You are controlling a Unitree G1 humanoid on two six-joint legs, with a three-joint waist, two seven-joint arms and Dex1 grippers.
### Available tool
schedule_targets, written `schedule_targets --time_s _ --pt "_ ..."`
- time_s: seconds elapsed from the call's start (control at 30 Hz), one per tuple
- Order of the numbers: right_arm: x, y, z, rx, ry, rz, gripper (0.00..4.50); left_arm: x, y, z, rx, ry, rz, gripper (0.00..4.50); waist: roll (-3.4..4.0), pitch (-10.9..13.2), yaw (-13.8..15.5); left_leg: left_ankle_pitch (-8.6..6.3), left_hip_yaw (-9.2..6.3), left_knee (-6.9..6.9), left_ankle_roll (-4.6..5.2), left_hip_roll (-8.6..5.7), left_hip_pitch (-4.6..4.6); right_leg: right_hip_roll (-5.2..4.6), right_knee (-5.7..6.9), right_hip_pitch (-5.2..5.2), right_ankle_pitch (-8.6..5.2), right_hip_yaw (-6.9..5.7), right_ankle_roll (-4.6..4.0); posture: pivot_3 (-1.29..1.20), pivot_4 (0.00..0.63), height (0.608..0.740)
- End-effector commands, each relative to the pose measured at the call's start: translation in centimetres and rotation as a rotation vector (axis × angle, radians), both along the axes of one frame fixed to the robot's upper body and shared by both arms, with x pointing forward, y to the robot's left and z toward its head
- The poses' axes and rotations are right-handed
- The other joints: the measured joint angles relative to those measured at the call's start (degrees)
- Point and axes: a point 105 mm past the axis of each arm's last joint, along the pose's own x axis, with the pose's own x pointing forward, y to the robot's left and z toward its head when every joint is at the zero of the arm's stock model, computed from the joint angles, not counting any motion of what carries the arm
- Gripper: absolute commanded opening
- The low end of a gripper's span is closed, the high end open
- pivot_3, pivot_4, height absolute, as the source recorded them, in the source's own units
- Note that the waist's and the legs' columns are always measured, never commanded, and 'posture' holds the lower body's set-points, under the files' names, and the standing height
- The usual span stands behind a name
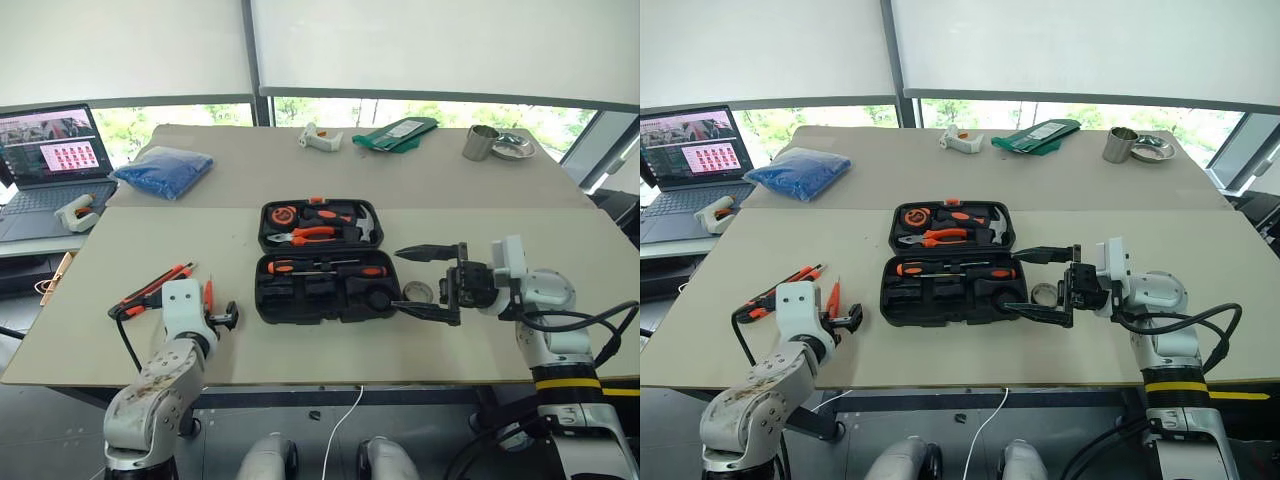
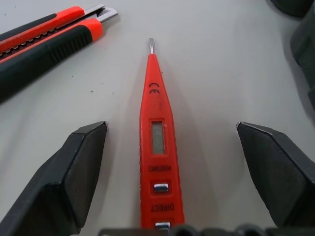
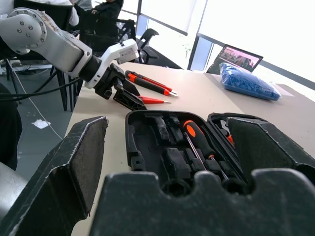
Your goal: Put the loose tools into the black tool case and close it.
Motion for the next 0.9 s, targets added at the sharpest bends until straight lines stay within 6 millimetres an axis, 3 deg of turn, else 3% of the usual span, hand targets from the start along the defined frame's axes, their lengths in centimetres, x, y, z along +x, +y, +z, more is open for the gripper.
schedule_targets --time_s 0.03,0.2,0.27,0.37,0.47,0.57,0.73,0.9 --pt "-0.2 -0.1 0.8 0.001 -0.031 0.007 4.5 -0.4 0.4 -2.3 0.052 0.093 -0.007 3.07 0.05 0.0 0.0 0.0 0.0 0.0 0.0 0.0 0.03 0.0 0.01 0.01 0.0 0.0 0.0 0.0 0.15 0.74" --pt "-0.2 -0.3 0.8 -0.002 -0.026 0.004 4.5 -1.0 0.8 -2.8 0.044 0.099 -0.003 1.08 0.08 -0.1 -0.3 0.0 0.02 0.0 0.0 0.02 0.08 0.0 0.0 0.05 -0.01 0.03 0.0 0.0 0.15 0.74" --pt "-0.2 -0.4 0.8 -0.004 -0.026 0.002 4.5 -0.9 1.1 -2.3 0.054 0.059 -0.002 0.49 0.1 -0.1 -0.4 0.0 0.03 0.0 0.0 0.04 0.09 0.0 0.0 0.03 -0.01 0.03 -0.01 0.0 0.15 0.74" --pt "-0.3 -0.6 1.0 -0.009 -0.028 -0.006 4.5 -0.4 1.6 -0.6 0.109 -0.045 -0.057 0.5 0.11 -0.1 -0.5 0.0 0.05 -0.02 0.0 0.07 0.09 0.01 0.01 0.0 -0.01 0.03 -0.02 0.0 0.15 0.74" --pt "-0.4 -1.1 1.3 -0.015 -0.034 -0.032 4.5 -0.1 1.3 1.7 0.012 -0.195 -0.2 0.5 0.1 -0.1 -0.4 -0.01 0.08 -0.04 -0.01 0.11 0.08 0.02 -0.01 -0.06 -0.15 0.02 -0.28 0.0 0.15 0.74" --pt "-0.4 -2.0 1.8 -0.02 -0.042 -0.076 4.5 -0.3 0.5 4.2 0.033 -0.313 -0.451 0.5 0.03 0.0 -0.3 -0.01 0.07 -0.02 -0.01 0.13 -0.13 -0.01 -0.06 -0.22 -0.2 -0.02 -0.41 0.0 0.15 0.74" --pt "0.1 -4.7 2.2 -0.049 0.01 -0.213 4.5 -1.5 -3.4 6.4 0.054 -0.341 -1.044 0.5 0.06 0.0 0.5 -0.04 0.1 0.02 0.03 0.03 -0.39 -0.14 -0.17 -0.41 -0.18 -0.09 -0.47 0.0 0.15 0.74" --pt "0.6 -6.2 2.0 -0.105 0.008 -0.322 4.5 1.6 -6.8 6.6 0.196 -0.238 -1.349 0.5 0.06 0.0 1.1 -0.09 0.13 0.26 0.19 -0.08 -0.44 -0.22 -0.17 -0.29 -0.2 -0.17 -0.3 0.0 0.15 0.74"
